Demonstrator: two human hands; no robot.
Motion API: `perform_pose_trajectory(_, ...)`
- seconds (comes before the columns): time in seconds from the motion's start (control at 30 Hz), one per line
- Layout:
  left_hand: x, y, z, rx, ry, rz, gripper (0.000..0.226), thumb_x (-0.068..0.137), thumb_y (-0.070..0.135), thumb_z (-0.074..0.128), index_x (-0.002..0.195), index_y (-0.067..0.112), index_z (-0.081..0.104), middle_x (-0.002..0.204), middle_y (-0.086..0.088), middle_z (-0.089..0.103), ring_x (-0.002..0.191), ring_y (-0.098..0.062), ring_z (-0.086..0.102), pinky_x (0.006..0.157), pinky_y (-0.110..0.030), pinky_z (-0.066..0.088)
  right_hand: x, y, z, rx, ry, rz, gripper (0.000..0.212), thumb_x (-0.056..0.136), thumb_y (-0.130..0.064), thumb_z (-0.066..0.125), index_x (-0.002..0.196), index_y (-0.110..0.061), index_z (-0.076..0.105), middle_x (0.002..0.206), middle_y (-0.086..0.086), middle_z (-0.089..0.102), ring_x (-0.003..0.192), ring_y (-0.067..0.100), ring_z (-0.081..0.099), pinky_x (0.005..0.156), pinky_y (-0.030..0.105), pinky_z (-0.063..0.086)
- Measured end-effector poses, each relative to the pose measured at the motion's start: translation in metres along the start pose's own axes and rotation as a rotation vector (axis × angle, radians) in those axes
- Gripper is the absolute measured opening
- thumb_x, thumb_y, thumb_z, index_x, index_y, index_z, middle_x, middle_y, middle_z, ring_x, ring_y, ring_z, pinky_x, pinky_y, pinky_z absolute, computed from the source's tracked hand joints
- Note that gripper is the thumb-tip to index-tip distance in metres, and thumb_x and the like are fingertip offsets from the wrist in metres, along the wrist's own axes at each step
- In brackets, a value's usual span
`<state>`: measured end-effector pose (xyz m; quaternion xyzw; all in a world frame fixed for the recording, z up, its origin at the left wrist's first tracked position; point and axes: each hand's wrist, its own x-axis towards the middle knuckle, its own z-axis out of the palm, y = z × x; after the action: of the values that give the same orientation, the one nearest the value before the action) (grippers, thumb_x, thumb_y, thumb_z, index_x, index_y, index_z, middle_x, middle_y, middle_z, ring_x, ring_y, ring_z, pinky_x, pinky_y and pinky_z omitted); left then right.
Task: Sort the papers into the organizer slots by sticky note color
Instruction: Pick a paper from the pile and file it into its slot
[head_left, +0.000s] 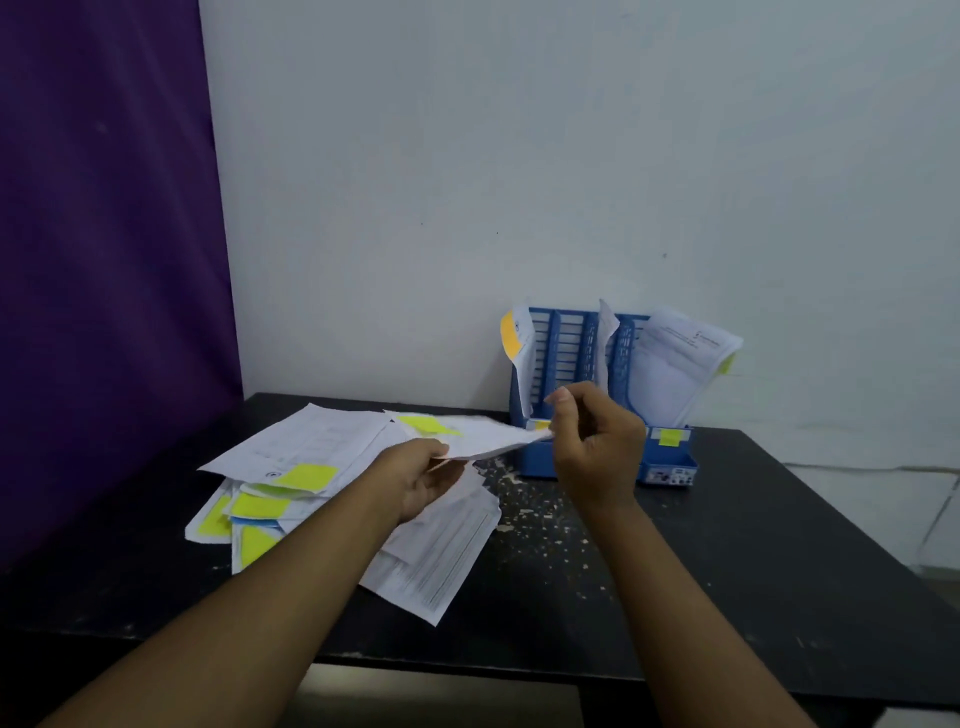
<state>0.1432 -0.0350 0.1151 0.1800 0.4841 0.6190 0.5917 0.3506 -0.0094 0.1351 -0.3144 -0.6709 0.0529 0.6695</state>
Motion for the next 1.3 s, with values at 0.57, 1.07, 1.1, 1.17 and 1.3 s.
perform_pose_trajectory(0.57, -0.005, 0.062, 0.000, 0.624, -0.104, 0.648, 0.018, 0.107, 0.020, 0.063, 0.120, 0.020, 0.074, 0.116, 0.004, 0.080, 0.109, -0.020, 0.076, 0.099, -0.042, 0.060, 0.022, 0.031, 0.008, 0.201, -0.208, 0.610, 0.012, 0.102, -0.038, 0.066, 0.111, -0.031, 0.071, 0.109, -0.014, 0.075, 0.104, 0.006, 0.071, 0.088, 0.029, 0.060)
perform_pose_trajectory(1.07, -0.015, 0.069, -0.005, 0.677, -0.206, 0.589, 0.043, 0.086, 0.008, 0.086, 0.124, 0.021, 0.071, 0.115, 0.000, 0.080, 0.108, -0.022, 0.076, 0.099, -0.045, 0.061, 0.016, 0.040, -0.001, 0.245, -0.120, 0.677, 0.013, 0.103, -0.033, 0.064, 0.105, -0.025, 0.075, 0.101, -0.009, 0.077, 0.098, 0.011, 0.072, 0.084, 0.031, 0.059)
perform_pose_trajectory(1.1, -0.019, 0.074, -0.001, 0.702, -0.240, 0.594, 0.042, 0.085, 0.015, 0.088, 0.122, 0.022, 0.072, 0.113, -0.001, 0.081, 0.106, -0.021, 0.077, 0.093, -0.043, 0.063, 0.016, 0.043, -0.005, 0.226, -0.118, 0.671, 0.013, 0.103, -0.033, 0.065, 0.107, -0.025, 0.074, 0.102, -0.008, 0.075, 0.099, 0.013, 0.071, 0.083, 0.032, 0.058)
perform_pose_trajectory(1.17, -0.026, 0.083, 0.011, 0.796, -0.271, 0.608, 0.027, 0.092, 0.031, 0.082, 0.117, 0.025, 0.076, 0.105, -0.002, 0.080, 0.088, -0.015, 0.077, 0.078, -0.036, 0.062, 0.015, 0.049, -0.014, 0.201, -0.123, 0.670, 0.012, 0.103, -0.031, 0.065, 0.109, -0.024, 0.073, 0.104, -0.007, 0.073, 0.099, 0.014, 0.068, 0.078, 0.031, 0.056)
perform_pose_trajectory(1.3, -0.028, 0.095, 0.035, 1.026, -0.293, 0.532, 0.023, 0.103, 0.043, 0.066, 0.105, 0.025, 0.082, 0.084, -0.019, 0.074, 0.070, -0.028, 0.076, 0.069, -0.046, 0.041, 0.014, 0.061, -0.029, 0.145, -0.055, 0.688, 0.015, 0.098, -0.027, 0.072, 0.113, -0.027, 0.072, 0.105, -0.009, 0.073, 0.100, 0.018, 0.070, 0.082, 0.038, 0.061)
